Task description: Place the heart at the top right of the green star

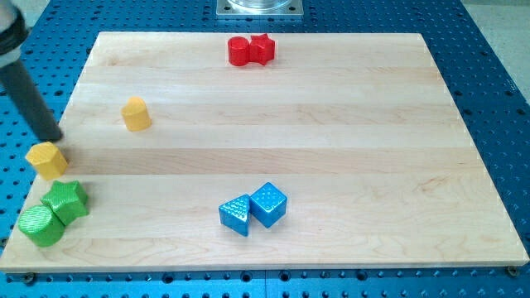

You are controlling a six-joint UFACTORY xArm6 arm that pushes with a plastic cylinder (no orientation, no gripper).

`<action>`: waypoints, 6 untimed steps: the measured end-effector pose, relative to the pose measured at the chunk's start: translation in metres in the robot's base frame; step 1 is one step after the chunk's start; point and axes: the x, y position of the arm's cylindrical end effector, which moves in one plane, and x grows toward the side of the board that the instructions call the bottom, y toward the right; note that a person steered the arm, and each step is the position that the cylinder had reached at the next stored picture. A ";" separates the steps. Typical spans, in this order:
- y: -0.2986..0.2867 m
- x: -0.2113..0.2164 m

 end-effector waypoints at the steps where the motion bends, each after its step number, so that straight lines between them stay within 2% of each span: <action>1: 0.044 0.018; 2: 0.048 -0.043; 3: 0.042 -0.081; 4: 0.128 -0.077; 5: 0.143 -0.069; 6: 0.214 -0.069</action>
